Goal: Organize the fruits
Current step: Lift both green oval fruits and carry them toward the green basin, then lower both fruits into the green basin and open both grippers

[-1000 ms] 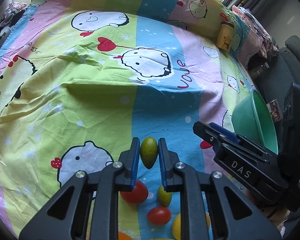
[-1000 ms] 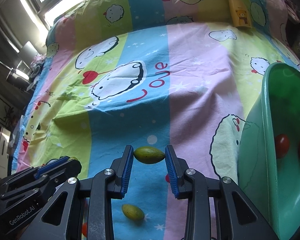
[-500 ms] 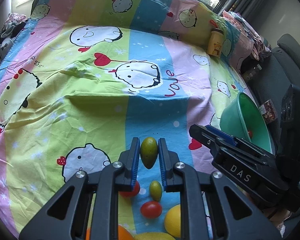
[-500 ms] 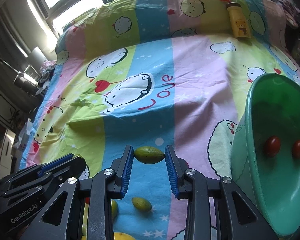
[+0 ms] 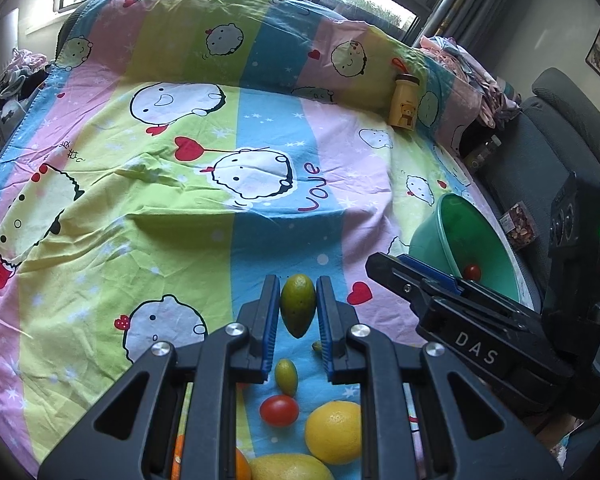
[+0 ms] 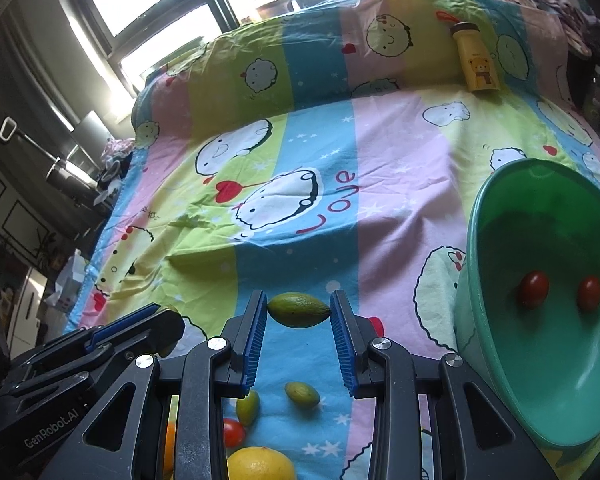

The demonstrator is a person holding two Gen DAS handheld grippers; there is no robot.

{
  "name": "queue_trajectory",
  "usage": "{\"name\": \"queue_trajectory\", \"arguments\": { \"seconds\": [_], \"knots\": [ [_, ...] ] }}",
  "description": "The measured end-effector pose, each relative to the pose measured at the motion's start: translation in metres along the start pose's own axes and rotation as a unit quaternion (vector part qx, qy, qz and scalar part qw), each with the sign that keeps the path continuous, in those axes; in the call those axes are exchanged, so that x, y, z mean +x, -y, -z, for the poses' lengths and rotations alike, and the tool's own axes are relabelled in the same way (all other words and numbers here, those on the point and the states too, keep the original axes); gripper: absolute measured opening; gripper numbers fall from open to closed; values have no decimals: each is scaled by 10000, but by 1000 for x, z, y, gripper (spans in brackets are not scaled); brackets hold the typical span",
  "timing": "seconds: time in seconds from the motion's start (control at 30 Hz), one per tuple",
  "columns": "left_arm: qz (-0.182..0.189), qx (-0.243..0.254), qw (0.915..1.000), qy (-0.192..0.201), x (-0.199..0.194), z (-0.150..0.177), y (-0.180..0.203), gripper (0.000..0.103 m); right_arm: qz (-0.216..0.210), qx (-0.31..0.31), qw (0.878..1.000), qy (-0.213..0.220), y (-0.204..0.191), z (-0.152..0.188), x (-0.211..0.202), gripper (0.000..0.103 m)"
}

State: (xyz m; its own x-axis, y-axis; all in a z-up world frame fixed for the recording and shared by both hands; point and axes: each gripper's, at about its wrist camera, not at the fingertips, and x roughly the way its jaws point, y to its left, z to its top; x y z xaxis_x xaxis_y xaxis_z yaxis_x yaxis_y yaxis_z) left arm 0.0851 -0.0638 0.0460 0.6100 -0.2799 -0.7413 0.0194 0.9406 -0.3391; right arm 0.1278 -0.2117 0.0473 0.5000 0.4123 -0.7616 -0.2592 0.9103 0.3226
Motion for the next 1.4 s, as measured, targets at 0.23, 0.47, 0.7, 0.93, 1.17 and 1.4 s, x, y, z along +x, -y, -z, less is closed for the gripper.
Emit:
{"name": "queue_trajectory", "arguments": {
  "seconds": [0.23, 0.47, 0.7, 0.93, 1.17, 1.4],
  "knots": [
    [48, 40, 9999, 78, -4, 1, 5, 18, -67, 75, 9998, 164, 4, -1, -14, 35],
    [88, 90, 9998, 136, -8, 3, 10, 18, -82, 91, 9996, 272, 5, 0, -23, 35],
    [174, 96, 9995, 254, -14, 3, 14, 18, -79, 85, 9992, 377, 8, 0, -33, 35],
    [305, 226, 9985, 391, -22, 4, 27, 18, -97, 86, 9986, 514, 9, 1, -44, 35],
    [411, 342, 9974, 477, -25, 4, 38, 18, -93, 109, 9977, 660, 13, 1, -56, 35],
    [444, 353, 9972, 494, -25, 5, 44, 18, -67, 173, 9968, 781, 20, 1, -68, 35]
  ]
}}
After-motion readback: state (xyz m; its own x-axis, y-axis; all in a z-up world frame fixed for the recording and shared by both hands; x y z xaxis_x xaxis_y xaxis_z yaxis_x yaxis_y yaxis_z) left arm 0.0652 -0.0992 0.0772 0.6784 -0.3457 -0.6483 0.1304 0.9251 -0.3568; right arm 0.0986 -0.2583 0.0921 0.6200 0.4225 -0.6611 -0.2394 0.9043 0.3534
